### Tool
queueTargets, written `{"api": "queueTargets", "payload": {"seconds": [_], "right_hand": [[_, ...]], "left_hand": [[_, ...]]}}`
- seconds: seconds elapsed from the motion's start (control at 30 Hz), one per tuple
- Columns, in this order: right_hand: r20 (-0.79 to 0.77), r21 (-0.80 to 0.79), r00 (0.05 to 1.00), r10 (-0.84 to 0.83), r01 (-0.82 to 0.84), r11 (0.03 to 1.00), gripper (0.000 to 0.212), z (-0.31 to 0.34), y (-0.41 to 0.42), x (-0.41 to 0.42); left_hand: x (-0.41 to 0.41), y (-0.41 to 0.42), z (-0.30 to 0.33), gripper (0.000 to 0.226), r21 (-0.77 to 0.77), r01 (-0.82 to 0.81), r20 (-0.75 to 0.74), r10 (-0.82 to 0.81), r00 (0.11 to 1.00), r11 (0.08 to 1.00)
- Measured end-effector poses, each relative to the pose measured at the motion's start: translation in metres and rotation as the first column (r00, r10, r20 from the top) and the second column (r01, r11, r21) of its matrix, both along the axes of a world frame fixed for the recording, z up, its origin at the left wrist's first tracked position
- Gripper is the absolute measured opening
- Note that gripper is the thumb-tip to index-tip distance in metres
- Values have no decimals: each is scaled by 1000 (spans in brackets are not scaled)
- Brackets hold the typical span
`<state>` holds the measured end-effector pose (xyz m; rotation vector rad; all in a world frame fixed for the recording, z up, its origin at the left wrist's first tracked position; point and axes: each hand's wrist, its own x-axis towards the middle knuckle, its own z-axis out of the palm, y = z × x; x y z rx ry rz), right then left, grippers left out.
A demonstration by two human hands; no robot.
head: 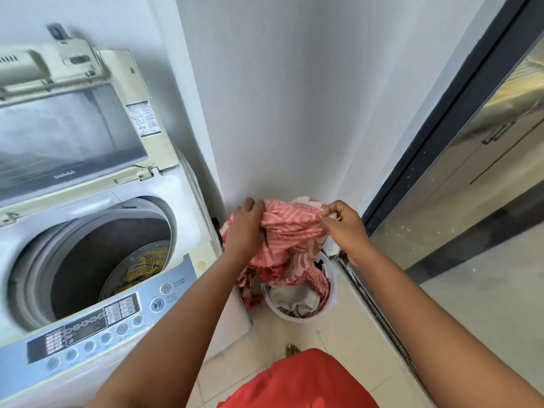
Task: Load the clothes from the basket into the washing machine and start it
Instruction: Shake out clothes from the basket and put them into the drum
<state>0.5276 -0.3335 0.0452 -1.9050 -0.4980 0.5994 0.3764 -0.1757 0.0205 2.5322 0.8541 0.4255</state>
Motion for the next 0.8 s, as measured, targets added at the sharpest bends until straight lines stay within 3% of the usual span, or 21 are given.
{"api": "queueTargets", "payload": {"seconds": [0.1,0.27,0.33,0.43,0.47,0.53,0.6,0.63,0.7,0.8], "right_hand": [[25,-137,1000,12,-8,991,22,9,-5,8],[23,-238,939,343,-328,914,87,21,2,9],[74,-238,888,454,-426,873,112,24,13,8],[-8,-122,834,552,-549,827,125,29,32,5],[-44,-61,835,548,-550,833,120,30,38,4],[-20,4,899,438,-438,899,90,34,44,5],[-12,50,958,285,-284,958,54,40,47,14],[-72,89,971,227,-220,971,48,41,46,21],[-229,159,964,133,-98,982,50,40,42,38],[-364,209,929,61,18,978,33,38,39,62]], "left_hand": [[11,18,18,44,90,43,122,-54,991,995],[23,16,28,53,229,195,155,-233,960,954],[29,8,32,52,298,226,147,-279,949,927],[40,3,42,38,401,234,181,-327,928,886],[43,1,45,33,413,229,225,-343,912,881],[47,-4,52,37,413,241,315,-386,867,878],[50,-4,61,46,320,311,394,-424,815,895],[50,-1,65,52,236,353,408,-421,810,906],[48,15,63,84,136,340,323,-366,873,931],[40,47,45,128,-19,175,171,-169,971,984]]}}
